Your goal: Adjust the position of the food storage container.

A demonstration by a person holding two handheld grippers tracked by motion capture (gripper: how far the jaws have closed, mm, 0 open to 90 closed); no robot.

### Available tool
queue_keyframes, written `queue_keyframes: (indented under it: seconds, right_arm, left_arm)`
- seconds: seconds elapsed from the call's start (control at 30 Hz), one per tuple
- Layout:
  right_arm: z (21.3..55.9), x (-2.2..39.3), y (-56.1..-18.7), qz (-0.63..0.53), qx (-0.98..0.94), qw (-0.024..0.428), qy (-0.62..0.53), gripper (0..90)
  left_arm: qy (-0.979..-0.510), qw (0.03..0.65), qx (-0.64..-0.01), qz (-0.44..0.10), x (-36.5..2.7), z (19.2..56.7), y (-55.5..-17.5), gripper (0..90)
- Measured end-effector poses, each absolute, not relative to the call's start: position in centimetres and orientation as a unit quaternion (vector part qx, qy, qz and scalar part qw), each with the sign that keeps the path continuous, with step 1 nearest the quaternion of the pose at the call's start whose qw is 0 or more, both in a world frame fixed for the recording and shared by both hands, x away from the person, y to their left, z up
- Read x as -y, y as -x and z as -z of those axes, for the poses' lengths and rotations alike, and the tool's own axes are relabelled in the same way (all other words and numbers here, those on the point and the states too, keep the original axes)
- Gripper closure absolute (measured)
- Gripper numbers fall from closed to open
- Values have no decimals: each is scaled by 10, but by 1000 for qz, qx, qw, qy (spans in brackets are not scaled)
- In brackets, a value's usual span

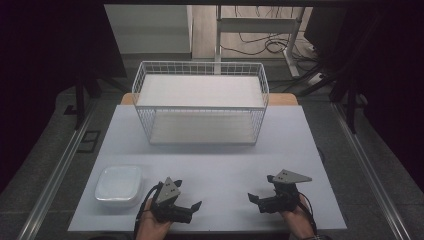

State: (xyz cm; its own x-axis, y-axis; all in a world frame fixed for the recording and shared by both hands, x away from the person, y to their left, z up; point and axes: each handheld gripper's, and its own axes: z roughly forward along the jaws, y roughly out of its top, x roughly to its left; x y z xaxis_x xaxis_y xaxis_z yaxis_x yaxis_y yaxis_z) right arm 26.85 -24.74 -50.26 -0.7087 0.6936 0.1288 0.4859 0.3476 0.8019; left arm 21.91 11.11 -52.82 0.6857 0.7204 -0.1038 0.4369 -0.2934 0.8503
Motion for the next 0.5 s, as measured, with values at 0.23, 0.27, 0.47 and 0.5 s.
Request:
queue_keyframes:
  seconds: [0.23, 0.27, 0.47, 0.5]
  right_arm:
    - [509, 239, -270, -428, -808, 142, -378, 0]
    - [509, 239, -270, -430, -805, 150, -380, 0]
    - [508, 241, -270, -433, -799, 158, -387, 0]
    - [508, 242, -270, -432, -798, 159, -388, 0]
  left_arm:
    - [-786, 477, -377, -114, -117, 524, -225, 35]
    - [-792, 466, -377, -114, -116, 524, -227, 26]
    - [-791, 469, -379, -107, -117, 519, -231, 39]
    - [-792, 466, -378, -110, -118, 518, -231, 48]
